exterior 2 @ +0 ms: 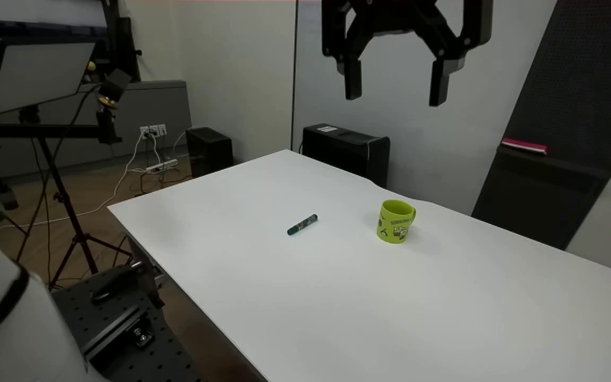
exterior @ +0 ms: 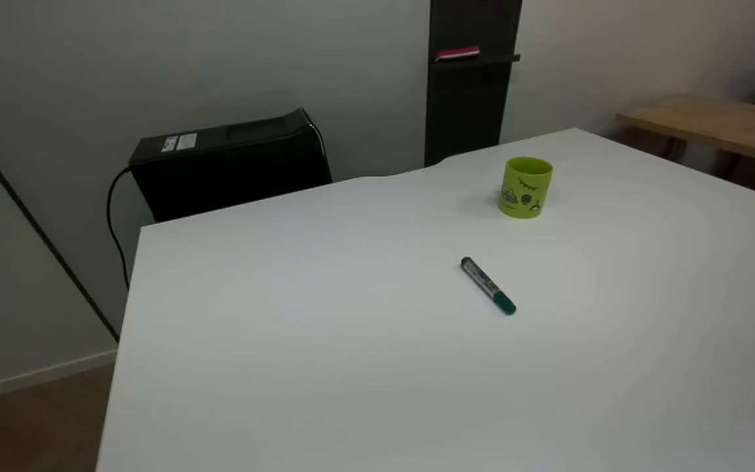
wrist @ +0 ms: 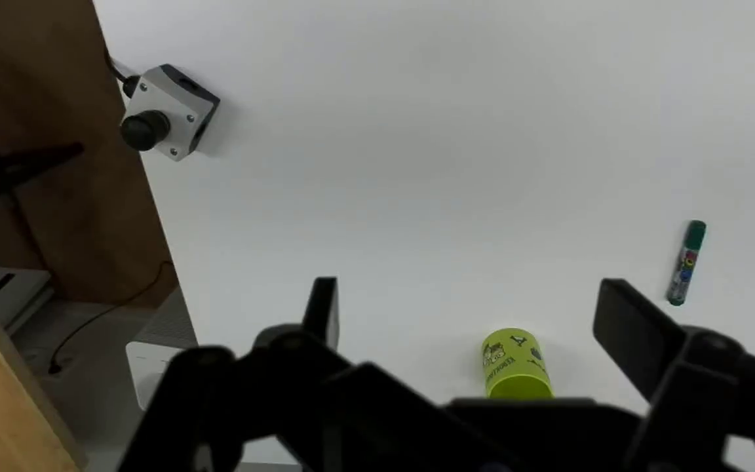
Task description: Put the black marker in the mug
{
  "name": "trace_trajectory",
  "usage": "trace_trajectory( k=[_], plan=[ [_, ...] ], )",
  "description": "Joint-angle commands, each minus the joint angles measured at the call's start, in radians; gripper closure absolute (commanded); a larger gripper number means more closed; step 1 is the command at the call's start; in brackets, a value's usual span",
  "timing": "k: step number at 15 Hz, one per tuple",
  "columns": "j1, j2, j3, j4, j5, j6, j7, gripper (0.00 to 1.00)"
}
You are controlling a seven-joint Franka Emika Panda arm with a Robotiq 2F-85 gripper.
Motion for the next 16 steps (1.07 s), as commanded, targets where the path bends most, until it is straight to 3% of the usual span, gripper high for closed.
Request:
trace_trajectory(
  k=[1, 9, 16],
  plan=[
    [0.005, 0.0, -0.003, 0.003, -0.002, -0.004, 0.002, 0.0],
    [0.021, 0.012, 0.0, -0.017, 0.01, 0.009, -0.001, 0.0],
    [0.101, 0.02, 0.03, -0.158, 0.053, 0.053, -0.03, 0.0]
  ],
)
